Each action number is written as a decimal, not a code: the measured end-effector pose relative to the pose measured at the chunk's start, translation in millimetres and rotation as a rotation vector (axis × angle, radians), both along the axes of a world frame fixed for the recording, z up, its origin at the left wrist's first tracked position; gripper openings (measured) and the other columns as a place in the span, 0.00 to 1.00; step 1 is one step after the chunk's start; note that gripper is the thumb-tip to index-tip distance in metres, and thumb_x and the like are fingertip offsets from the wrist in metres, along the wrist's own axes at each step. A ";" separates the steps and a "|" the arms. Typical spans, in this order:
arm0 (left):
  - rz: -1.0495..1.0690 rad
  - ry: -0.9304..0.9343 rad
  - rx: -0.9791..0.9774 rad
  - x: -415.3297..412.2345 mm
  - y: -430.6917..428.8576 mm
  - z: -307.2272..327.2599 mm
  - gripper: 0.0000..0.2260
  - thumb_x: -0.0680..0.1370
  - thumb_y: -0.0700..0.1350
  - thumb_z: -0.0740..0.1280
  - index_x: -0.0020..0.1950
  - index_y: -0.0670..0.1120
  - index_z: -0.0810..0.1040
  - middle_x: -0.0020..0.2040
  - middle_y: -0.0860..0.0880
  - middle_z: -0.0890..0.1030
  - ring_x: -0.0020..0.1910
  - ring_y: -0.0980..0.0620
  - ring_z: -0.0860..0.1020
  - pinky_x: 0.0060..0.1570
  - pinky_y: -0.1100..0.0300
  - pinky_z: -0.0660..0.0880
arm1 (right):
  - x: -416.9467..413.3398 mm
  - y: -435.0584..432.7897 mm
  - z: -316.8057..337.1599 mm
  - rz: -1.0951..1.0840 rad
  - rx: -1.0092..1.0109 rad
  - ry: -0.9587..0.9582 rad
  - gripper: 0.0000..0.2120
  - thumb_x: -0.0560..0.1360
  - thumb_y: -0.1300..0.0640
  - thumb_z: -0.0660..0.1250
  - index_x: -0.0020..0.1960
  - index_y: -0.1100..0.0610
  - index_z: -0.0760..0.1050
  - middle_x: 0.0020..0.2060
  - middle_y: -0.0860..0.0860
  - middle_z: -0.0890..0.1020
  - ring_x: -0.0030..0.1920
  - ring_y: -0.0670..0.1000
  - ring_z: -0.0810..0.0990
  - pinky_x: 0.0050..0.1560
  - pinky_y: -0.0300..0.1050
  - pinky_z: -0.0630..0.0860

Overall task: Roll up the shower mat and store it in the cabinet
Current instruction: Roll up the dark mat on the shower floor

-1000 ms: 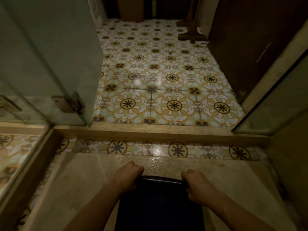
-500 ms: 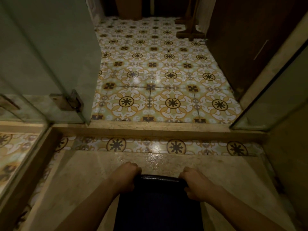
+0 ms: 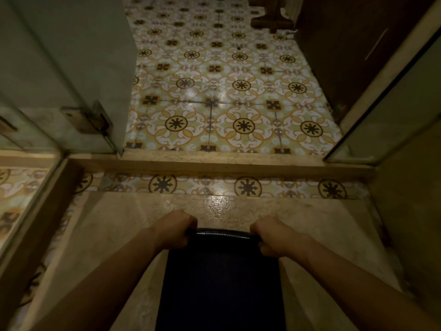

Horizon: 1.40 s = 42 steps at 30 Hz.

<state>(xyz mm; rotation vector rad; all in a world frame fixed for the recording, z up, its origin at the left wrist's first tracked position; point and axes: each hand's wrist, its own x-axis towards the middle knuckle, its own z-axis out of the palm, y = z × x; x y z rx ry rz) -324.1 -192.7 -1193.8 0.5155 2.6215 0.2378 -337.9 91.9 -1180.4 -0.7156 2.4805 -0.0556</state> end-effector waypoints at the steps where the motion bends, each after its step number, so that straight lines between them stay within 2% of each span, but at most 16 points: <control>1: -0.020 0.003 -0.005 0.5 1.1 -0.1 0.09 0.72 0.44 0.69 0.52 0.49 0.79 0.49 0.48 0.82 0.48 0.50 0.79 0.44 0.59 0.75 | -0.3 -0.2 0.3 -0.010 0.010 0.000 0.10 0.70 0.61 0.68 0.51 0.56 0.79 0.47 0.57 0.81 0.47 0.57 0.80 0.41 0.43 0.75; 3: -0.049 0.021 -0.012 4.3 3.4 -1.1 0.07 0.71 0.44 0.70 0.49 0.49 0.77 0.47 0.49 0.81 0.47 0.49 0.78 0.40 0.60 0.72 | 2.2 1.2 -2.0 -0.035 -0.002 0.013 0.12 0.69 0.61 0.70 0.53 0.55 0.78 0.49 0.56 0.80 0.47 0.56 0.79 0.43 0.46 0.77; 6: -0.059 0.036 -0.004 10.0 3.4 -3.7 0.09 0.71 0.45 0.70 0.50 0.49 0.77 0.48 0.49 0.80 0.48 0.50 0.77 0.41 0.60 0.70 | 6.7 1.8 -5.4 -0.008 0.004 0.041 0.15 0.69 0.60 0.70 0.55 0.55 0.78 0.50 0.55 0.81 0.49 0.55 0.79 0.49 0.49 0.79; 11: -0.025 -0.008 0.020 12.4 2.8 -2.3 0.11 0.71 0.44 0.70 0.52 0.48 0.77 0.51 0.48 0.80 0.50 0.49 0.77 0.46 0.57 0.75 | 9.5 3.0 -0.9 0.001 -0.001 -0.027 0.10 0.69 0.61 0.69 0.50 0.56 0.81 0.44 0.54 0.83 0.46 0.55 0.81 0.46 0.48 0.80; 13: -0.013 -0.027 0.011 14.0 5.2 -2.3 0.12 0.71 0.43 0.71 0.51 0.49 0.74 0.50 0.47 0.80 0.48 0.48 0.78 0.44 0.56 0.76 | 12.1 5.3 0.1 -0.016 -0.023 -0.043 0.12 0.69 0.62 0.69 0.53 0.55 0.80 0.46 0.55 0.82 0.48 0.56 0.81 0.48 0.49 0.80; 16: -0.032 -0.015 0.021 19.2 9.9 -5.2 0.14 0.72 0.41 0.71 0.56 0.49 0.73 0.53 0.48 0.79 0.52 0.48 0.76 0.48 0.55 0.76 | 17.3 4.6 -1.2 -0.013 -0.039 -0.018 0.16 0.70 0.61 0.70 0.58 0.56 0.77 0.52 0.56 0.80 0.52 0.56 0.79 0.51 0.49 0.78; 20: -0.069 -0.045 0.006 21.3 11.1 -2.3 0.13 0.71 0.42 0.70 0.54 0.49 0.76 0.53 0.48 0.78 0.53 0.48 0.75 0.50 0.55 0.75 | 20.0 3.1 -1.0 -0.008 -0.015 -0.053 0.15 0.69 0.60 0.70 0.56 0.55 0.79 0.51 0.55 0.80 0.52 0.56 0.79 0.48 0.44 0.75; 23: -0.032 -0.144 0.022 18.7 8.6 2.9 0.11 0.70 0.42 0.70 0.52 0.49 0.77 0.51 0.48 0.80 0.50 0.49 0.78 0.48 0.56 0.76 | 19.8 3.9 -2.4 -0.057 -0.011 -0.094 0.15 0.69 0.60 0.70 0.55 0.54 0.78 0.50 0.55 0.81 0.49 0.55 0.80 0.43 0.42 0.74; 26: 0.003 -0.140 0.028 19.1 10.9 4.1 0.10 0.72 0.41 0.70 0.51 0.50 0.76 0.50 0.48 0.81 0.49 0.49 0.78 0.47 0.56 0.76 | 20.5 2.5 -4.9 -0.083 0.025 -0.076 0.17 0.71 0.59 0.71 0.58 0.57 0.75 0.52 0.57 0.78 0.50 0.56 0.79 0.46 0.47 0.79; 29: -0.008 -0.119 0.012 18.6 13.6 4.6 0.08 0.72 0.41 0.69 0.48 0.50 0.74 0.49 0.47 0.80 0.48 0.48 0.77 0.45 0.56 0.76 | 20.0 0.3 -7.2 -0.063 0.041 -0.069 0.15 0.70 0.60 0.71 0.56 0.58 0.77 0.52 0.57 0.79 0.50 0.56 0.80 0.47 0.47 0.79; 32: 0.012 -0.224 0.021 13.7 10.1 9.4 0.08 0.72 0.40 0.69 0.49 0.51 0.77 0.49 0.48 0.80 0.46 0.51 0.78 0.43 0.54 0.80 | 19.0 1.0 -7.1 -0.058 0.058 -0.098 0.16 0.70 0.59 0.71 0.57 0.58 0.78 0.53 0.58 0.80 0.52 0.57 0.80 0.49 0.47 0.79; 34: 0.014 -0.240 0.018 11.3 8.2 10.2 0.08 0.73 0.40 0.69 0.49 0.51 0.79 0.50 0.49 0.81 0.42 0.54 0.76 0.36 0.63 0.76 | 17.8 1.8 -7.0 -0.070 0.060 -0.119 0.18 0.70 0.60 0.71 0.60 0.57 0.77 0.55 0.57 0.80 0.53 0.56 0.80 0.51 0.48 0.80; 36: 0.027 -0.228 0.019 12.6 9.6 8.3 0.09 0.73 0.40 0.70 0.49 0.52 0.77 0.50 0.50 0.80 0.38 0.58 0.73 0.29 0.71 0.68 | 17.1 1.2 -7.8 -0.086 0.063 -0.125 0.19 0.70 0.60 0.72 0.61 0.56 0.76 0.56 0.57 0.78 0.53 0.56 0.79 0.51 0.48 0.80; 38: 0.037 -0.211 0.020 15.8 13.7 5.5 0.11 0.73 0.40 0.71 0.52 0.50 0.77 0.52 0.49 0.81 0.39 0.57 0.76 0.30 0.73 0.69 | 18.3 -0.8 -9.1 -0.097 0.078 -0.112 0.21 0.69 0.58 0.75 0.61 0.56 0.76 0.56 0.56 0.78 0.53 0.56 0.79 0.50 0.47 0.79; 40: 0.030 -0.206 0.002 17.8 16.4 3.4 0.14 0.73 0.41 0.72 0.57 0.49 0.77 0.55 0.47 0.81 0.46 0.52 0.79 0.38 0.67 0.74 | 19.4 -2.5 -9.7 -0.098 0.099 -0.114 0.23 0.66 0.56 0.78 0.59 0.56 0.77 0.54 0.56 0.79 0.51 0.56 0.80 0.48 0.46 0.80; 42: 0.033 -0.234 0.014 16.7 14.4 4.2 0.15 0.74 0.40 0.71 0.60 0.49 0.77 0.56 0.47 0.80 0.41 0.56 0.77 0.30 0.72 0.71 | 17.9 -2.8 -8.9 -0.092 0.109 -0.132 0.21 0.65 0.57 0.78 0.57 0.56 0.79 0.51 0.56 0.81 0.49 0.55 0.81 0.46 0.46 0.80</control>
